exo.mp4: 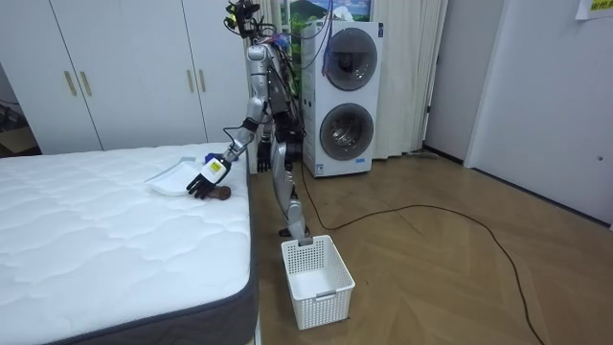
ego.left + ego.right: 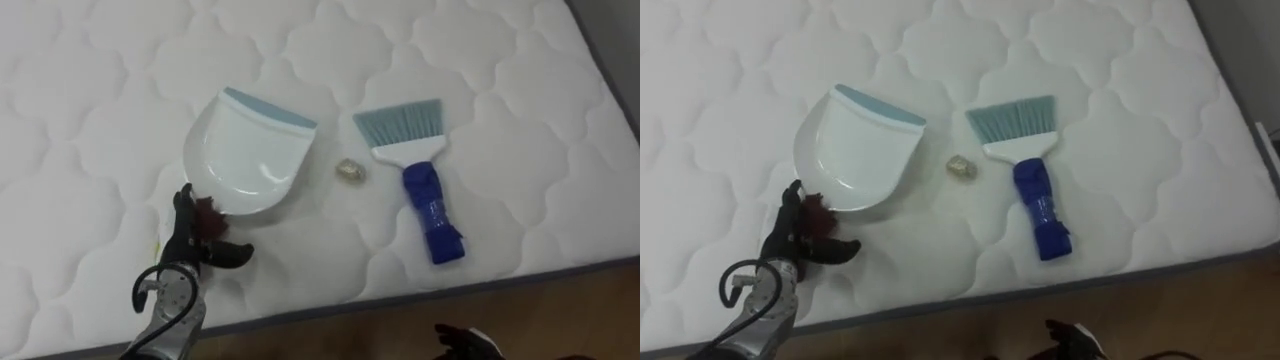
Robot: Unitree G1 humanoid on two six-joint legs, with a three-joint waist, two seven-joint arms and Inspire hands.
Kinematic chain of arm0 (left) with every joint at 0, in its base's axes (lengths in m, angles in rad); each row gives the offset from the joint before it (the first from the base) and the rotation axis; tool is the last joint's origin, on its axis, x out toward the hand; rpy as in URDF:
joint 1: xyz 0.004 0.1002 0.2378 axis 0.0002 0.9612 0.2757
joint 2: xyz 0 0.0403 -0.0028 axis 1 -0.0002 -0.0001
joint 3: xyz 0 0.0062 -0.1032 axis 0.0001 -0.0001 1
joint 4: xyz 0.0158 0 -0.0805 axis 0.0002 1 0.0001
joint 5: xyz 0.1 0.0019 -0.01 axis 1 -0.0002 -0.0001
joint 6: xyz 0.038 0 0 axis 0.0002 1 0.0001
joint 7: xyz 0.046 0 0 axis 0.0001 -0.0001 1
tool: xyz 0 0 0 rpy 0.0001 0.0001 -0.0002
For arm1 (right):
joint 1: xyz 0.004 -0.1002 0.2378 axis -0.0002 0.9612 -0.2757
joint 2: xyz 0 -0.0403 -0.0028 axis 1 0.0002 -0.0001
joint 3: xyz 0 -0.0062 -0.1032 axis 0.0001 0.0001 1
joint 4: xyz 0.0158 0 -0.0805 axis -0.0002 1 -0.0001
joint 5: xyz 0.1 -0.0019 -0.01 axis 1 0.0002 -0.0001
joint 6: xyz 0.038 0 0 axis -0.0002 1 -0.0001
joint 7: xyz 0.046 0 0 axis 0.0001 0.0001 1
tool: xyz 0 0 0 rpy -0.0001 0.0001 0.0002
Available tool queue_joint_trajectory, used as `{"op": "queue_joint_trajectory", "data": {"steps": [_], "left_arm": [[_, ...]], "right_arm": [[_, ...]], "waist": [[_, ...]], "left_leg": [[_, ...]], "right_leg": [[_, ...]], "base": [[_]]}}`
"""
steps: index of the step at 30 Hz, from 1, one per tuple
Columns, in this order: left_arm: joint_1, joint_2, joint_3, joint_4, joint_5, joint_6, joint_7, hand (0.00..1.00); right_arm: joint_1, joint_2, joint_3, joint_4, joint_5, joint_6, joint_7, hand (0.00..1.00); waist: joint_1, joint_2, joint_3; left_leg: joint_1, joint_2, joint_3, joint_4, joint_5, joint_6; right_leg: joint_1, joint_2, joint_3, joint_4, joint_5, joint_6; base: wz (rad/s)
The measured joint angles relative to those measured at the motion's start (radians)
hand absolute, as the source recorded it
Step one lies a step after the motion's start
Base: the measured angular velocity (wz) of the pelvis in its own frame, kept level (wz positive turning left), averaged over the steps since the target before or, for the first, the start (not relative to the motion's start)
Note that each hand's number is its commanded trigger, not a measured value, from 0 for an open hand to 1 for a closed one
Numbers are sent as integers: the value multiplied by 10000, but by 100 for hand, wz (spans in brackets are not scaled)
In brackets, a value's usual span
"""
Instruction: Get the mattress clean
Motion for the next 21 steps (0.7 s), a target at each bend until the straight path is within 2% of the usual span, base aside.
{"op": "queue_joint_trajectory", "data": {"steps": [6, 12, 13, 14, 15, 21], "left_arm": [[-533, -6, 234, 796, 180, 14, 141, 0], [-735, -13, 298, 1230, 280, 13, 423, 0], [-763, -12, 298, 1244, 284, 13, 433, 17], [-781, -7, 300, 1255, 295, 13, 437, 52], [-828, 2, 304, 1293, 386, 13, 450, 100], [-981, 62, 455, 1339, 466, 31, 669, 100]], "right_arm": [[-162, 56, 110, -13, -9, 136, -80, 0], [-296, 81, 271, -15, 1, 197, -201, 0], [-333, 81, 269, -14, 2, 198, -207, 0], [-364, 81, 269, -14, 2, 201, -207, 0], [-408, 85, 273, -14, -2, 208, -194, 0], [-509, 87, 273, -17, 10, 210, -178, 0]], "waist": [[54, -3, 12], [53, -15, 63], [37, -13, 115], [22, -17, 146], [16, -26, 169], [23, -25, 173]], "left_leg": [[-164, 26, 149, 13, 0, 0], [-203, 63, 270, 13, 0, 0], [-201, 67, 266, 29, 0, 0], [-204, 70, 266, 40, 0, 0], [-260, 73, 267, 90, 0, 0], [-670, 91, 262, 367, -1, -1]], "right_leg": [[-302, -3, 12, 167, 0, -1], [-524, -10, 8, 428, -2, -3], [-550, -10, 4, 490, -2, -3], [-565, -12, -2, 523, -2, -3], [-607, -13, -7, 535, -2, -3], [-956, -22, -9, 708, -4, -7]], "base": [[-7], [-7], [0], [0], [0], [0]]}}
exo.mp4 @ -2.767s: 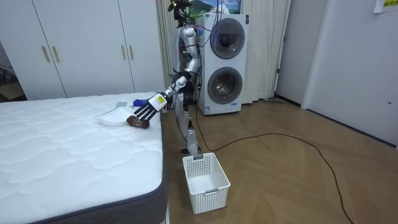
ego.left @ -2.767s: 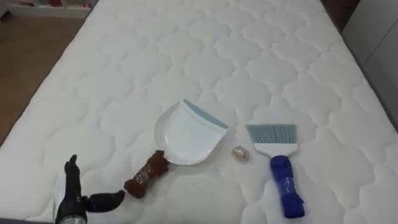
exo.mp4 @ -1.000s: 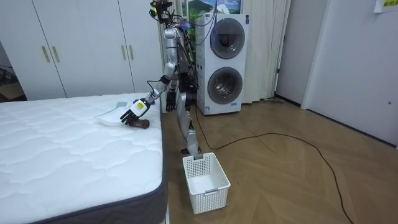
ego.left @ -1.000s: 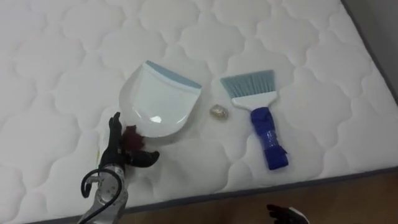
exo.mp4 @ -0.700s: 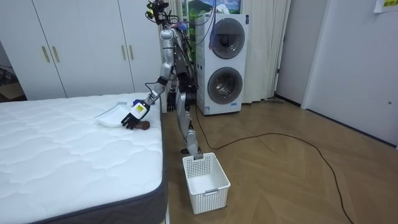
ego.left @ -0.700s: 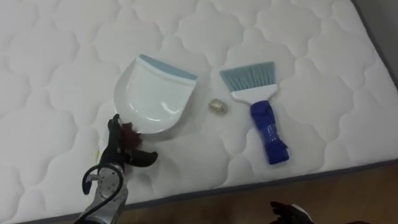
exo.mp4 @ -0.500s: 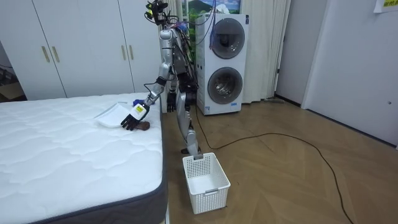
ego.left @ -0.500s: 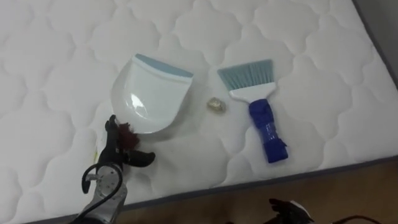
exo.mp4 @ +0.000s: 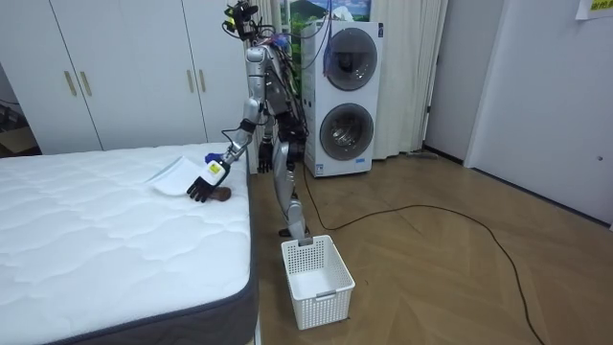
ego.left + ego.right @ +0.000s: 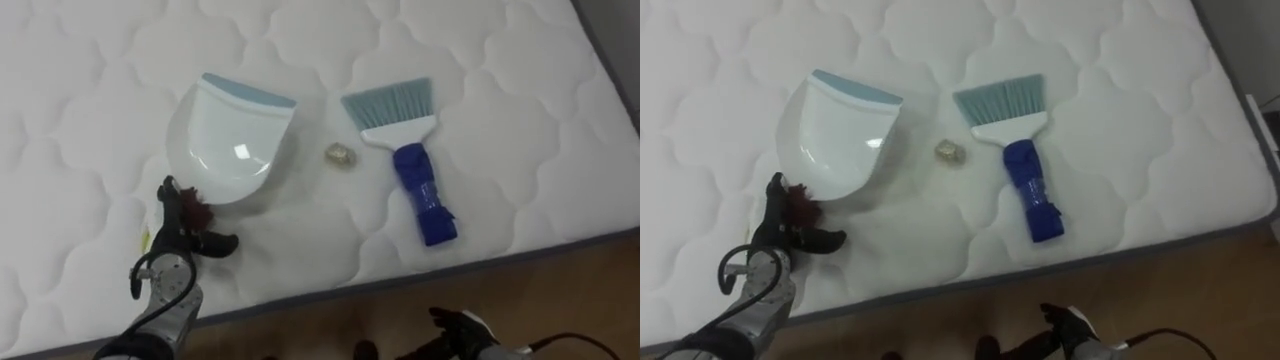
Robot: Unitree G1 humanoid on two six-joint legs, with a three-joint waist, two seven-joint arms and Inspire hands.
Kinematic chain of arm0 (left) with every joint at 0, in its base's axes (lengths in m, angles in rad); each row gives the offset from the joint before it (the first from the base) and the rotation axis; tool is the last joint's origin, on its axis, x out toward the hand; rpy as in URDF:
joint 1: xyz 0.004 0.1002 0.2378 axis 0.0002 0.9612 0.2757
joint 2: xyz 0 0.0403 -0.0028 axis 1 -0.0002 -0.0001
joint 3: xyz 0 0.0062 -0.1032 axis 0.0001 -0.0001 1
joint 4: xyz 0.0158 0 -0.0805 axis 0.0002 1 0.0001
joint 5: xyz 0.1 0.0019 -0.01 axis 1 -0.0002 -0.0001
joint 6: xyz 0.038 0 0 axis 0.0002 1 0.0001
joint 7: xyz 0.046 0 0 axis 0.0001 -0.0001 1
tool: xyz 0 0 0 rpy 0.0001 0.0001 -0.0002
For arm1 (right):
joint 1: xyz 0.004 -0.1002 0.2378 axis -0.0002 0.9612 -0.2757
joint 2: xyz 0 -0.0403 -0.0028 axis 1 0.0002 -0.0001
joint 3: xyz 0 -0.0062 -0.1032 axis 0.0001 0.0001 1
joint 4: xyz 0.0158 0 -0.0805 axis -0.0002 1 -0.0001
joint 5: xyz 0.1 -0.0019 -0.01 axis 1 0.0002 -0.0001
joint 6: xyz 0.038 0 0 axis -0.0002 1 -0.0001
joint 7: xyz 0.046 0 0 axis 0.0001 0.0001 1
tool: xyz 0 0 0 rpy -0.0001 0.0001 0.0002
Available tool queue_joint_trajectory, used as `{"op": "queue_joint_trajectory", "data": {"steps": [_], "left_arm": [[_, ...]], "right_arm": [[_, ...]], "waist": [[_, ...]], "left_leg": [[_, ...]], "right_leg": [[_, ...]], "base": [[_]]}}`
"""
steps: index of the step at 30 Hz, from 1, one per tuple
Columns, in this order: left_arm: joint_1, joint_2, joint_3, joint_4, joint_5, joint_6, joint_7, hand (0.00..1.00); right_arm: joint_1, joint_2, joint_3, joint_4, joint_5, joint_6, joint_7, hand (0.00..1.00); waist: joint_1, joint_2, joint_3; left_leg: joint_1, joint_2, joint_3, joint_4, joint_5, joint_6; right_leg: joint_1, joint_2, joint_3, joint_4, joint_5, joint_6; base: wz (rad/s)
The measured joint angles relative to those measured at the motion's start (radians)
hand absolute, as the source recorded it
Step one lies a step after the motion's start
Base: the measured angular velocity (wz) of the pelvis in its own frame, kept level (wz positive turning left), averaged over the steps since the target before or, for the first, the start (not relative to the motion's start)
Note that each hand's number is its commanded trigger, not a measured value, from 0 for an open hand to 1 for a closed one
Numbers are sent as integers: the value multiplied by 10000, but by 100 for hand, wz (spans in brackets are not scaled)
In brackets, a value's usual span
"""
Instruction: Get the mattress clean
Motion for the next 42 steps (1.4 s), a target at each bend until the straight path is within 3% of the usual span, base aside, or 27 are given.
{"op": "queue_joint_trajectory", "data": {"steps": [6, 12, 19, 23, 30, 36, 38, 42], "left_arm": [[-100, 419, -97, 126, 27, 278, 176, 100], [-178, 340, -253, 279, 36, 603, 369, 100], [-120, -45, -257, 529, 115, 770, 177, 100], [-121, -63, -257, 530, 116, 805, 86, 100], [-55, -58, -433, 572, 260, 879, 65, 100], [56, -6, -462, 572, 715, 863, 103, 100], [100, 55, -427, 574, 1226, 849, 167, 100], [80, 572, -655, 574, 2407, 852, 288, 100]], "right_arm": [[-128, 0, 39, -8, 102, 74, -3, 0], [-157, -2, 46, -103, 187, 118, -105, 0], [-146, -1, 45, -136, 435, 86, -308, 0], [-144, 0, 48, -138, 488, 87, -347, 0], [-168, -31, 69, -188, 526, 81, -320, 0], [-128, -30, 10, -133, 1505, 77, -435, 0], [-86, -39, -10, -101, 1976, 39, -475, 0], [-115, -114, -521, 179, 3515, 3, -609, 0]], "waist": [[-55, 1, 0], [-57, 1, 0], [-53, 6, 2], [-53, 7, 2], [-45, 15, 7], [-35, 13, 5], [-2, 12, 4], [-68, 23, 3]], "left_leg": [[-241, -36, 1, 188, 0, 1], [-564, -146, 0, 359, 30, 53], [-925, -155, -13, 669, 42, 73], [-951, -155, -12, 763, 51, 88], [-1163, -148, -9, 1019, 88, 147], [-1230, -149, -5, 1037, 93, 150], [-1220, -149, 5, 1059, 111, 154], [-1318, -138, -22, 1202, 109, 150]], "right_leg": [[-292, -85, -23, 285, 1, -9], [-578, -209, -39, 374, -1, -11], [-804, -283, -184, 558, -1, -13], [-835, -324, -246, 707, -2, -15], [-1054, -349, -244, 983, -46, -184], [-1143, -357, -237, 1028, -54, -198], [-1140, -359, -213, 1050, -52, -200], [-1190, -391, -295, 1183, -67, -216]], "base": [[0], [0], [4], [3], [0], [0], [0], [4]]}}
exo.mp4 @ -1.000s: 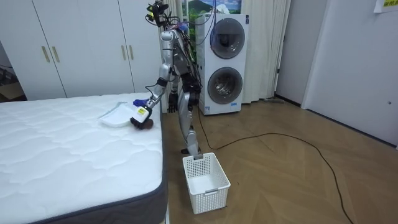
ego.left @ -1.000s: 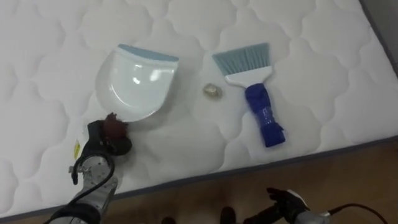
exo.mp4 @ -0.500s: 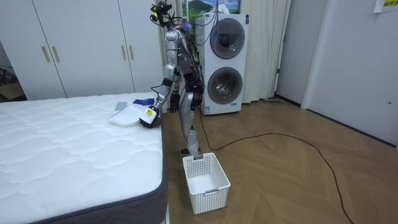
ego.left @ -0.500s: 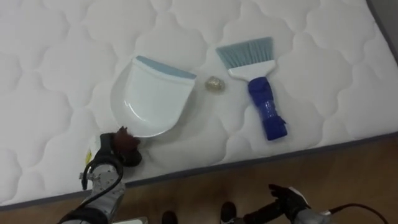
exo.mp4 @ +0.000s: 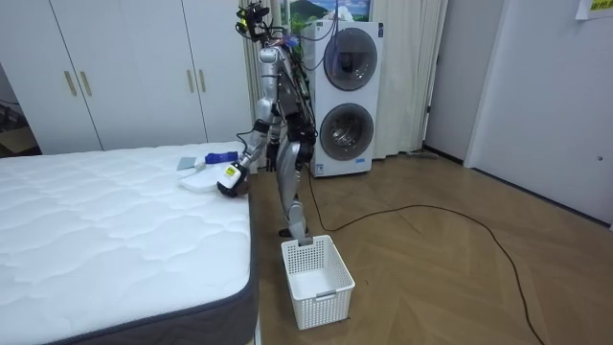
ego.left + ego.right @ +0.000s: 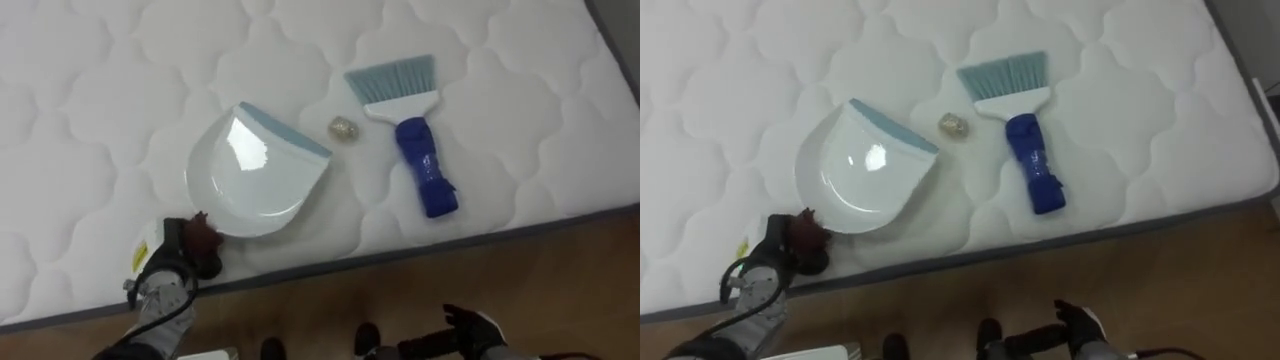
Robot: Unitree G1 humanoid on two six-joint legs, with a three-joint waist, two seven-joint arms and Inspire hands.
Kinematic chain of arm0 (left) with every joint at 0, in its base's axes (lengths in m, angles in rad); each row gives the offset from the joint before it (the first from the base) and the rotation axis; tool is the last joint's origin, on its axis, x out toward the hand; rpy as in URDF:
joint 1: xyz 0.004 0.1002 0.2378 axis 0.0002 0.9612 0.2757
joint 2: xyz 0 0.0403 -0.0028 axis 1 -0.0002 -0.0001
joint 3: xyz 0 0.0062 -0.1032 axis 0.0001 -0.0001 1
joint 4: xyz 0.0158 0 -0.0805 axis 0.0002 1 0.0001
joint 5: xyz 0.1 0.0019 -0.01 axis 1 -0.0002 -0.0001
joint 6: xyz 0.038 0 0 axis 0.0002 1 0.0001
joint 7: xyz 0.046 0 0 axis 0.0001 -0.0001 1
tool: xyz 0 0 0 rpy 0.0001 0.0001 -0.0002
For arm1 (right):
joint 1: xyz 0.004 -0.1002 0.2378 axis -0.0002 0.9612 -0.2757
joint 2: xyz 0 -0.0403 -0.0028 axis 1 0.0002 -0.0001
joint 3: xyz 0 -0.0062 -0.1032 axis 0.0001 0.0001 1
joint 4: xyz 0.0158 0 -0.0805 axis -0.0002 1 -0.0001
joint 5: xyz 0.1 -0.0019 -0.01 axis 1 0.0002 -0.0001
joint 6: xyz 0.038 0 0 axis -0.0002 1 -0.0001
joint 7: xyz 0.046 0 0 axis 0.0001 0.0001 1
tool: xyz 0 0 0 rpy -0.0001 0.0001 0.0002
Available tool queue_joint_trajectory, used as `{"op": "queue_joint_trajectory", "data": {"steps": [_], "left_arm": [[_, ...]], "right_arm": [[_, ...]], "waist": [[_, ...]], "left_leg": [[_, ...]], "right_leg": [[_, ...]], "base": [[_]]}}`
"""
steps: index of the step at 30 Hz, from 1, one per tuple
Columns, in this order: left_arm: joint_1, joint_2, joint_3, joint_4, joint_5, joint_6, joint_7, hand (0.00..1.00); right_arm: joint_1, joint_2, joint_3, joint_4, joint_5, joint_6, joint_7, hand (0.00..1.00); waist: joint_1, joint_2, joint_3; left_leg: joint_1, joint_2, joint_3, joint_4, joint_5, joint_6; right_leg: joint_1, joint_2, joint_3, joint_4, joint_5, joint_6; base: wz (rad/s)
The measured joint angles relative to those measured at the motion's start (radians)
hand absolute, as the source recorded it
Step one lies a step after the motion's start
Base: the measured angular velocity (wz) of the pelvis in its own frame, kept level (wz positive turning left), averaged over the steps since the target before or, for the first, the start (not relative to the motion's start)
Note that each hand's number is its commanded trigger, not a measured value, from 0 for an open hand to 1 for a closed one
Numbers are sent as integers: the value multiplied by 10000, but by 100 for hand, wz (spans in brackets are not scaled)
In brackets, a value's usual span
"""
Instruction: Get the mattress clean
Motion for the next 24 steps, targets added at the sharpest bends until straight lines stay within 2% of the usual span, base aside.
{"op": "queue_joint_trajectory", "data": {"steps": [6, 11, 12, 17, 21, 24], "left_arm": [[226, 690, -31, 18, 1572, 27, 897, 100], [388, 753, -106, 31, 1985, 168, 1800, 100], [431, 758, -204, 31, 2146, 173, 1965, 100], [425, 961, -541, 116, 2386, 171, 2515, 100], [361, 1032, -565, 389, 2401, 163, 2751, 100], [343, 1037, -587, 388, 2441, 182, 2750, 100]], "right_arm": [[-46, -509, -1830, -383, 2344, -137, -497, 0], [-360, -780, -2587, -738, 2861, -363, -1238, 0], [-498, -844, -2641, -775, 2859, -467, -1420, 0], [-948, -1147, -2604, -2005, 2750, -498, -2212, 0], [-1274, -1319, -2621, -2712, 2252, -639, -3073, 0], [-1331, -1333, -2620, -3583, 1653, -730, -3635, 0]], "waist": [[4, 6, -4], [0, -4, -12], [23, -30, -26], [68, -124, -31], [30, -375, -93], [20, -535, -87]], "left_leg": [[-56, -22, 67, 92, 4, 7], [-44, -48, 152, 77, 37, 53], [-49, -53, 217, 83, 42, 59], [-161, -21, 459, 214, 61, 61], [-157, -20, 510, 214, 70, 71], [-280, 7, 516, 333, 69, 71]], "right_leg": [[-118, -61, 33, 180, -27, -26], [-167, -101, 81, 264, -33, -18], [-254, -109, 159, 360, -32, -18], [-523, -86, 422, 537, -43, -35], [-549, -91, 465, 575, -42, -34], [-596, -88, 442, 605, -42, -34]], "base": [[-1], [-1], [-13], [-14], [-3], [4]]}}
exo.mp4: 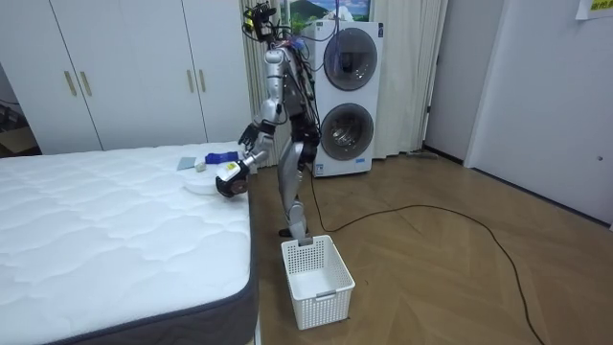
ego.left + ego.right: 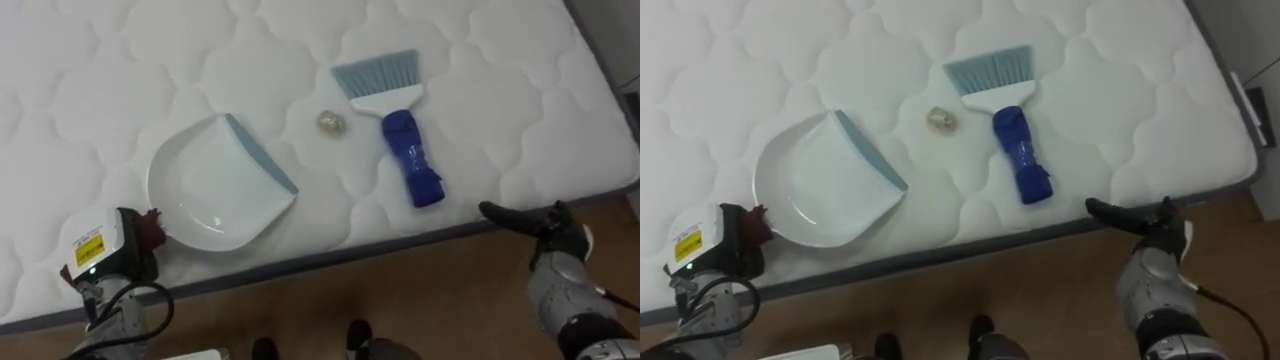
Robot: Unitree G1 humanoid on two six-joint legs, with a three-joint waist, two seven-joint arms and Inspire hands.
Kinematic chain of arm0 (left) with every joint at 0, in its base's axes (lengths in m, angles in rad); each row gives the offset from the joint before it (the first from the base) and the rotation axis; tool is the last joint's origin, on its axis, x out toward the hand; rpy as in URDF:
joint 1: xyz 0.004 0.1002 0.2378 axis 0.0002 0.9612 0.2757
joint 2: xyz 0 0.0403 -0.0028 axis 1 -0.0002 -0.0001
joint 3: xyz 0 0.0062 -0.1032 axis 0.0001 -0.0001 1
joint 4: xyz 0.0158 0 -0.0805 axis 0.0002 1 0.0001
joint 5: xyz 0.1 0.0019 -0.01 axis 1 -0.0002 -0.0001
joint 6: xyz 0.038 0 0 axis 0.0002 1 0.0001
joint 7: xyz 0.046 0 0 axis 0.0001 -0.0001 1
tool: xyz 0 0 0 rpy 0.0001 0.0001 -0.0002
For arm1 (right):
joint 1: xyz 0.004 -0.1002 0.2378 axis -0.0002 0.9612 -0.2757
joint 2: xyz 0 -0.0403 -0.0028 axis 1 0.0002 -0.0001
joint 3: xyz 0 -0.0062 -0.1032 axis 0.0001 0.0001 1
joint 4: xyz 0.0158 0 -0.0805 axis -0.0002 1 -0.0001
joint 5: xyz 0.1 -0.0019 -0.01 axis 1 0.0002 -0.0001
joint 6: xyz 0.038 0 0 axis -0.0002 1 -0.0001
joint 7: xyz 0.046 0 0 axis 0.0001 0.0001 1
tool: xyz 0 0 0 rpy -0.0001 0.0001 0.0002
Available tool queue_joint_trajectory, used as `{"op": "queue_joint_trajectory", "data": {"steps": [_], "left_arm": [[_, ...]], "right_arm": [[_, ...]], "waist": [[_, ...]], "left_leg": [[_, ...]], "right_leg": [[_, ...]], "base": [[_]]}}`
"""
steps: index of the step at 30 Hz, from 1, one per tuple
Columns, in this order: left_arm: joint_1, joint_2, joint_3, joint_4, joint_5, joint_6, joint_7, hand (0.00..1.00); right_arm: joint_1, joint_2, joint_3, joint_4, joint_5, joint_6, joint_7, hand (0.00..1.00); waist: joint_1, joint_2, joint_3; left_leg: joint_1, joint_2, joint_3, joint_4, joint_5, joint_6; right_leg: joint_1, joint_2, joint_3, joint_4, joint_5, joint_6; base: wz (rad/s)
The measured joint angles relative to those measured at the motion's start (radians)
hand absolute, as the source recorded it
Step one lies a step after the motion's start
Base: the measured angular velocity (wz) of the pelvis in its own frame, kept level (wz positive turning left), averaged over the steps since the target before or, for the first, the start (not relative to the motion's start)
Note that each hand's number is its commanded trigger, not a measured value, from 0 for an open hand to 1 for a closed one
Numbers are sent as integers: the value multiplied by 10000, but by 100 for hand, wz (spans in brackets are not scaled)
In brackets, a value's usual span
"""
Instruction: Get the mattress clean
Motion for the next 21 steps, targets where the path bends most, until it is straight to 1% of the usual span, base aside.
{"op": "queue_joint_trajectory", "data": {"steps": [3, 6, 7, 8, 10, 14, 16, 18, 19, 21], "left_arm": [[-63, 1, -6, -4, 99, 13, -7, 100], [-83, 7, -23, 0, 155, 37, -32, 100], [-113, 8, -95, 3, 156, 54, -42, 100], [-163, 7, -160, 4, 157, 55, -58, 100], [-171, 7, -176, 7, 158, 67, -121, 100], [-210, 9, -172, 4, 152, 153, -438, 100], [-301, 11, -211, 4, 153, 151, -520, 100], [-373, 18, -401, 0, 142, 183, -546, 100], [-460, 25, -514, -2, 141, 208, -574, 100], [-567, 28, -620, -11, 143, 212, -680, 100]], "right_arm": [[-126, -41, 11, -744, -595, -169, -195, 0], [-197, -49, 25, -1545, -1272, -188, -607, 0], [-255, -50, 84, -1739, -1505, -295, -791, 0], [-298, -52, 130, -1882, -1690, -410, -938, 0], [-400, -52, 270, -1947, -1745, -572, -1103, 0], [-727, -53, 436, -1948, -2056, -627, -1290, 0], [-868, -52, 528, -1947, -2061, -744, -1499, 0], [-929, -55, 744, -1937, -2155, -817, -1719, 0], [-959, -49, 919, -1931, -2413, -816, -1872, 0], [-1003, -51, 1160, -1922, -2664, -818, -1975, 0]], "waist": [[25, -36, 11], [149, -65, 15], [227, -87, 23], [296, -130, 48], [356, -156, 48], [444, -194, 70], [507, -225, 90], [529, -231, 96], [545, -245, 120], [567, -248, 137]], "left_leg": [[-122, 12, -12, 114, 0, 1], [-107, 5, 1, 141, 1, 4], [-86, 4, 1, 142, 4, 9], [-63, -4, -2, 147, 6, 12], [-49, -3, -16, 147, 8, 15], [-91, -8, -44, 160, 18, 29], [-134, -14, -100, 193, 18, 29], [-177, -31, -137, 211, 19, 30], [-189, -38, -136, 213, 26, 43], [-220, -45, -112, 215, 33, 54]], "right_leg": [[-53, 1, -26, -27, -2, 4], [-49, -7, 10, -1, 0, 13], [-43, -8, 12, 26, 0, 13], [-47, -22, 11, 102, 0, 11], [-41, -25, -1, 138, -7, 1], [-45, -45, -51, 115, -49, -10], [-33, -58, -68, 116, -49, -9], [-32, -103, -155, 148, -50, -7], [-37, -131, -179, 184, -55, 2], [-44, -152, -183, 204, -118, 25]], "base": [[3], [0], [0], [0], [2], [3], [7], [11], [14], [13]]}}
